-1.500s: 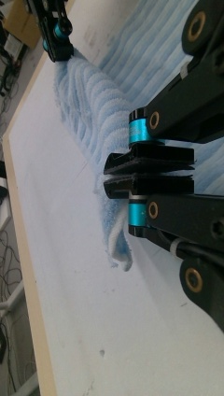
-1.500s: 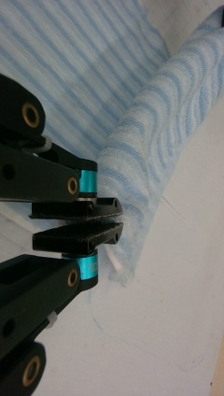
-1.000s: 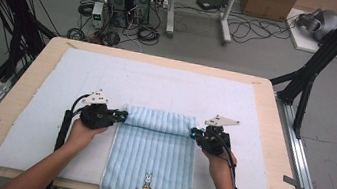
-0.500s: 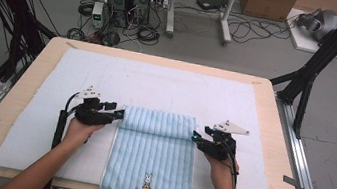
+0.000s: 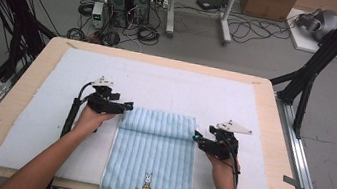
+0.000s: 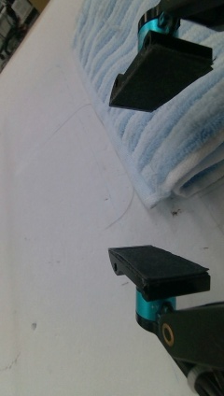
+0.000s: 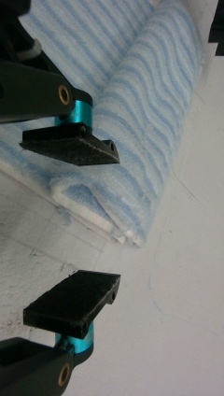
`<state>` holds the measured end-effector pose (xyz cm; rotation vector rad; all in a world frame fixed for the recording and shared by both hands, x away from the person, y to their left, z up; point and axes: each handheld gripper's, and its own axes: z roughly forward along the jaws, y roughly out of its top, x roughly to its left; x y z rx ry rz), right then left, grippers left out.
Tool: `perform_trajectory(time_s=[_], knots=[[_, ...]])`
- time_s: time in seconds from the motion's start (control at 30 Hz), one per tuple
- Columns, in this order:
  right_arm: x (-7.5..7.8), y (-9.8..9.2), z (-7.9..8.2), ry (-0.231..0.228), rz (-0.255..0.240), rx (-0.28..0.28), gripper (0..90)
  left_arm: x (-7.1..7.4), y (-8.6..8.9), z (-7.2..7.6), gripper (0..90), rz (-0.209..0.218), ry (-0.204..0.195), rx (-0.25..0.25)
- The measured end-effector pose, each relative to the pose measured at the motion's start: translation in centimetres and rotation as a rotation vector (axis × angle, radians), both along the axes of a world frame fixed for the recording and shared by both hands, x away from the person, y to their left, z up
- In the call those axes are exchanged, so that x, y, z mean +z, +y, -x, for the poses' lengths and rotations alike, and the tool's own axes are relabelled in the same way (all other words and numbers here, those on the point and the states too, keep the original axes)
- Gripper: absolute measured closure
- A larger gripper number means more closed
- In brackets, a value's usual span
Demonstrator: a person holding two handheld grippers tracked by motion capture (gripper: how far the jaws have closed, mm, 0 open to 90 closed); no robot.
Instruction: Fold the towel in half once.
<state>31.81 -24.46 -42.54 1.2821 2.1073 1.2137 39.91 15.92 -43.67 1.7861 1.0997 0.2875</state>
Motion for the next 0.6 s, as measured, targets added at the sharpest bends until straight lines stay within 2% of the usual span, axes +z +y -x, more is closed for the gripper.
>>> perform_trajectory(time_s=[0.1, 0.17, 0.23, 0.33, 0.43, 0.47, 0.6], knots=[[0.0, 0.1, 0.0, 0.002, 0.003, -0.002, 34.0, -0.9, -0.1, -0.4, 30.1, -0.038, 0.037, -0.002], [-0.1, 0.1, 0.0, 0.001, 0.008, 0.001, 33.9, -1.3, -0.2, -0.6, 33.5, -0.043, 0.058, -0.003], [-0.1, 0.1, -0.1, 0.001, 0.007, 0.001, 33.7, -1.5, -0.4, -0.6, 39.1, -0.050, 0.061, -0.020], [-0.1, 0.1, -0.1, 0.008, 0.005, 0.001, 33.7, -1.5, -0.9, -0.4, 50.7, -0.077, 0.048, -0.061], [-0.1, 0.1, -0.1, 0.013, 0.004, 0.002, 33.5, -1.3, -1.0, -0.2, 73.1, -0.091, 0.004, -0.109], [-0.2, 0.1, -0.1, 0.014, 0.007, 0.002, 33.5, -1.2, -0.9, -0.1, 77.1, -0.092, -0.011, -0.109], [-0.2, 0.0, -0.1, 0.012, 0.011, 0.001, 33.4, -0.5, -0.4, 0.1, 80.2, -0.039, -0.044, -0.101]])
